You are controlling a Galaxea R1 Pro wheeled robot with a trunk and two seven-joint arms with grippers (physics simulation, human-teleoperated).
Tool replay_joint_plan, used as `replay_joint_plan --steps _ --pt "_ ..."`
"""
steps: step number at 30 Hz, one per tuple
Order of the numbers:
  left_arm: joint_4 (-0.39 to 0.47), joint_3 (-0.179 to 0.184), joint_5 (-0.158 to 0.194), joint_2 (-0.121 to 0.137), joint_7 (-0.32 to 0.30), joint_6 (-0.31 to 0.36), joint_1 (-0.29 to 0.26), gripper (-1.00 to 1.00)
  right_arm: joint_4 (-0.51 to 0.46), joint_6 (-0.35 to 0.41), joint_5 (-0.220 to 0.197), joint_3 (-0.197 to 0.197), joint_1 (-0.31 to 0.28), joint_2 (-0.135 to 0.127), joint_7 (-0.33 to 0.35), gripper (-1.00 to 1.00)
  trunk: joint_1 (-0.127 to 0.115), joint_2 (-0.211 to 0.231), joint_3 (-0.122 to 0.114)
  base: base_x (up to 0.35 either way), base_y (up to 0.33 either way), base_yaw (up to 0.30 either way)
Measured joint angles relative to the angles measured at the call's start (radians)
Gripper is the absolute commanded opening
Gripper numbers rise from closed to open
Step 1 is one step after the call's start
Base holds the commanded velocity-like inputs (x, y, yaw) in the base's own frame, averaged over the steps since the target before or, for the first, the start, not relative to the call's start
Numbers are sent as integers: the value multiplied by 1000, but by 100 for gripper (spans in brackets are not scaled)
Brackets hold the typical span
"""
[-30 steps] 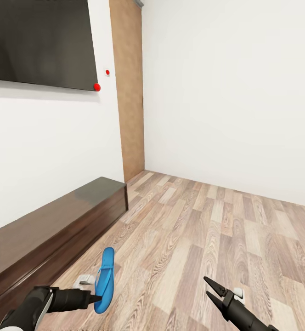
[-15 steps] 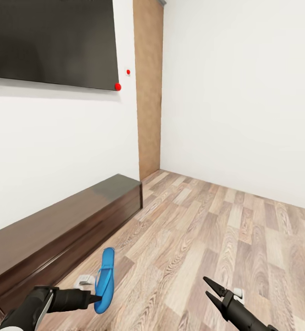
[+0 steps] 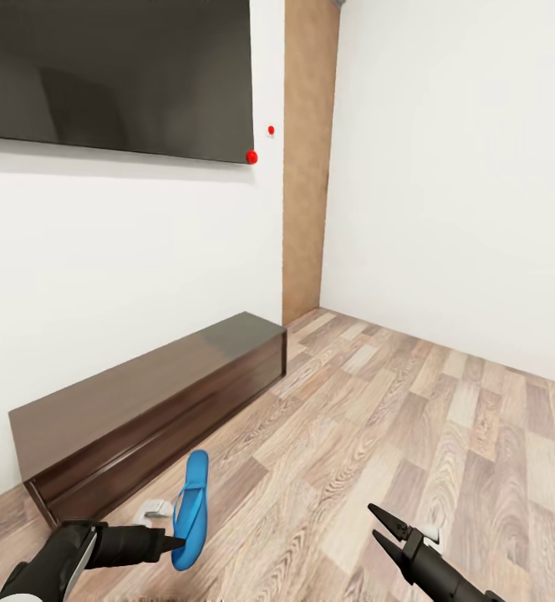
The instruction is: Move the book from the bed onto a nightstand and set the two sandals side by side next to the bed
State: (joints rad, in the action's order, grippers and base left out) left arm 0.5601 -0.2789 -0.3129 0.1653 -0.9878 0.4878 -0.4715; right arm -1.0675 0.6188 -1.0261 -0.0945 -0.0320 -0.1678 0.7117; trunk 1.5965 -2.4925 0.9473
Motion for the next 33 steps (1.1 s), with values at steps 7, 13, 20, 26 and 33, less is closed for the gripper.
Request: replay_joint_plan --steps 7,13,20,26,33 --pt "-1 -1 0 0 1 1 0 -100 0 0 -1 0 0 0 0 100 0 0 2 -16 -6 250" --pt "-1 -1 0 0 1 2 0 -100 0 0 -1 0 0 0 0 100 0 0 5 -2 -1 250" --pt "-2 -2 0 1 0 2 0 -100 0 0 -1 3 0 0 0 100 0 0 7 0 0 250" --pt "-3 -3 0 3 -1 2 0 -100 0 0 -1 4 0 0 0 100 0 0 9 0 0 250" --pt "-3 -3 0 3 -1 2 0 -100 0 -1 0 5 0 1 0 100 0 0 12 0 0 250"
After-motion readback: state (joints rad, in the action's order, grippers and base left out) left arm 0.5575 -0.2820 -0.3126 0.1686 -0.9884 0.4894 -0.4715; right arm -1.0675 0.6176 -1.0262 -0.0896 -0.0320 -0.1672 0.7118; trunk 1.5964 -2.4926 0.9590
